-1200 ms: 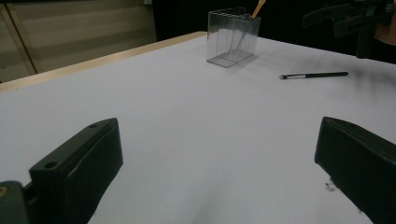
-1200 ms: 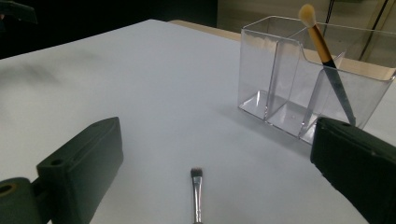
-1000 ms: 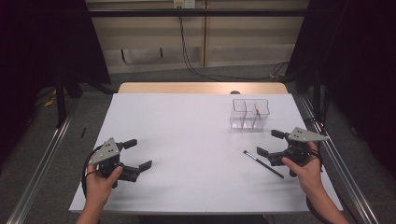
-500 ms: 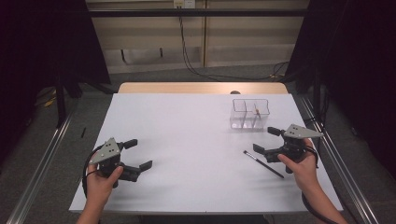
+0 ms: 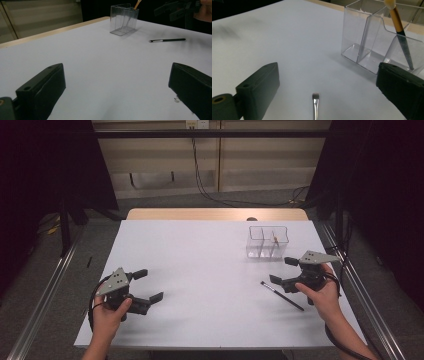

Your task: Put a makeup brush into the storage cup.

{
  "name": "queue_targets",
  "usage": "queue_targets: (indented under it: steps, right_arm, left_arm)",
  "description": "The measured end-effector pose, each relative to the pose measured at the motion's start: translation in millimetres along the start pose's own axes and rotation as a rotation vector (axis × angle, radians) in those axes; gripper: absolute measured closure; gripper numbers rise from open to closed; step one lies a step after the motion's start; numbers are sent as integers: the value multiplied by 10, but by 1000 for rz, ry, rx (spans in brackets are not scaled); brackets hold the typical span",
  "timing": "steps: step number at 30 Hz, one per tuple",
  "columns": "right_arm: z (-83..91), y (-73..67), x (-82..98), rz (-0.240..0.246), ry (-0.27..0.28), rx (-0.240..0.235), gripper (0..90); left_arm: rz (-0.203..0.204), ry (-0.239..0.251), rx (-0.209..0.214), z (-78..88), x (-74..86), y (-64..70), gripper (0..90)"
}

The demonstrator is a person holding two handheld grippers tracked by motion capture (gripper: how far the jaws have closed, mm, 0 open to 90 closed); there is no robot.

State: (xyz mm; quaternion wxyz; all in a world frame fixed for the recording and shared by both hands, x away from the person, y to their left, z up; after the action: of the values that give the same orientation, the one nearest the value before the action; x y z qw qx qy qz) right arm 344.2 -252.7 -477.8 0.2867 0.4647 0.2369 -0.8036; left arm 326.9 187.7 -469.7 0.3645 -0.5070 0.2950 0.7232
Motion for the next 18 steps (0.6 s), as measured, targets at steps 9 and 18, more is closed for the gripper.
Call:
queue_targets:
  steps: [9, 18]
  right_arm:
    - [-34, 48, 42, -1, -108, 4, 53]
    - [-95, 44, 107, 8, -275, -9, 82]
  left_arm:
    - [-3, -2, 1, -5, 5, -2, 8]
    - [-1, -1, 2, -8, 3, -1, 8]
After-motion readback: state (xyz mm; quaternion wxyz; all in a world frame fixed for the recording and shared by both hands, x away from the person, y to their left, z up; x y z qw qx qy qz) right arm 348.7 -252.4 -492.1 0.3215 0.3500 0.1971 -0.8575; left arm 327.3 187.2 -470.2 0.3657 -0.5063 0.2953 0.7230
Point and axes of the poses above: each handheld gripper's, and its own axes: z roughly backward along the jaws, x roughly out of its underside, y roughly to its right, the point moved 7 cm from there along -z, roughly forward along the jaws, and after that the axes turned 2 degrees about -x, right-handed, at the moved point
